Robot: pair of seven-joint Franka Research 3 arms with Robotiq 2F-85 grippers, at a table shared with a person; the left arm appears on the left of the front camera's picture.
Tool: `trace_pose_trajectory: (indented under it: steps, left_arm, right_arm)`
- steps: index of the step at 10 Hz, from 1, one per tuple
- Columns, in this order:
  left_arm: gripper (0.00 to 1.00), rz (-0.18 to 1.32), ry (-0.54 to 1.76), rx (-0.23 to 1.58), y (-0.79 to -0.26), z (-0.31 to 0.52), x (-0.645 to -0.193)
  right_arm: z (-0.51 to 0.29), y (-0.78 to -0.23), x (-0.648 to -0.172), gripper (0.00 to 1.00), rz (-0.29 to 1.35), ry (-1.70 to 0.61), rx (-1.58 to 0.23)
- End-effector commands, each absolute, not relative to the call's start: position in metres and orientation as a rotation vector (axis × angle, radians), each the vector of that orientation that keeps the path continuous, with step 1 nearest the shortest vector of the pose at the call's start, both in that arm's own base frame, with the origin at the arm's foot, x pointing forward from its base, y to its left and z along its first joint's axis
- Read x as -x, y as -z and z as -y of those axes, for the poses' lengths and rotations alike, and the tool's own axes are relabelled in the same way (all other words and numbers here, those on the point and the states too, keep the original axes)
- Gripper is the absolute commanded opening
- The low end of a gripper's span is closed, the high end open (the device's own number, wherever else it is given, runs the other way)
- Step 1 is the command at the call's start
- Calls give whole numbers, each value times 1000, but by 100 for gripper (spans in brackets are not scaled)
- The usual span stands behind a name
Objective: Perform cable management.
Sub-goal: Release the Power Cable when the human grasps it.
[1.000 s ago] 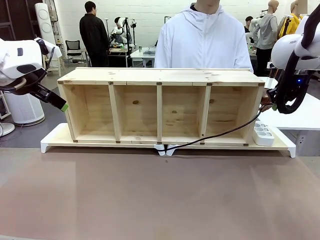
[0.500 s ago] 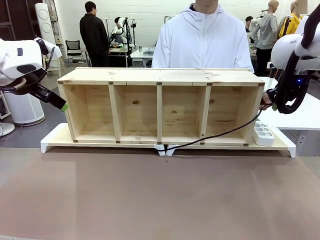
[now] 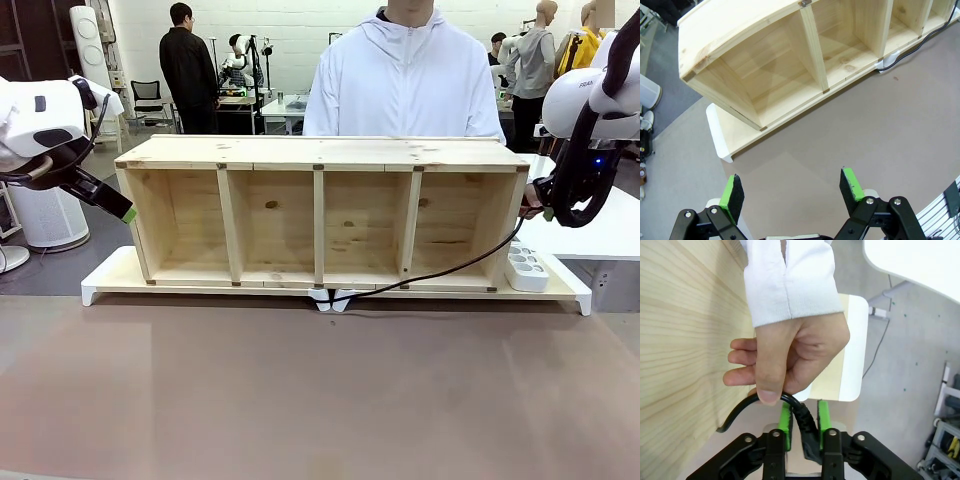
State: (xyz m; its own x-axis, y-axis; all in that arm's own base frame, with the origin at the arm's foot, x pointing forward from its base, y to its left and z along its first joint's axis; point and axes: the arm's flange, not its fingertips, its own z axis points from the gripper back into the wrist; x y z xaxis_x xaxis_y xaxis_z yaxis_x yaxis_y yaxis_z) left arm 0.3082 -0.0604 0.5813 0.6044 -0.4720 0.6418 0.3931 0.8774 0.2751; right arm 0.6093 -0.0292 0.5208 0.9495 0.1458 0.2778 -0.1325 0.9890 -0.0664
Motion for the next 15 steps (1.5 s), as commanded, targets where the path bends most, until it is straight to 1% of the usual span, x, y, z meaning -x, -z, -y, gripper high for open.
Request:
trace_pose_trajectory:
  steps: [1,2,3,4,5,6,7,15]
  left_arm:
    - [100,773,503,-114,-581,60,-309]
    - [100,773,503,-114,-581,60,-309]
    - [100,773,503,-114,-581,60,-309]
    - [100,773,503,-114,-581,60,-309]
    - [100,773,503,-114,-581,60,-309]
    - [100,773,503,-114,-581,60,-309]
    - [100,773,503,-114,-581,60,-309]
    - [100,773,503,-114,-581,60,-309]
  right_arm:
    - [28,-521,-608,56,274,-155,41]
    - [27,-521,-607,41,275,-159,39]
    - [27,-522,-607,76,277,-163,37]
    - [26,-522,-607,61,278,-164,35]
    - [26,-521,-607,96,287,-176,50]
    - [25,-520,-606,79,301,-186,48]
    - [24,-521,-609,79,285,-152,46]
    - [24,-521,-609,79,285,-152,46]
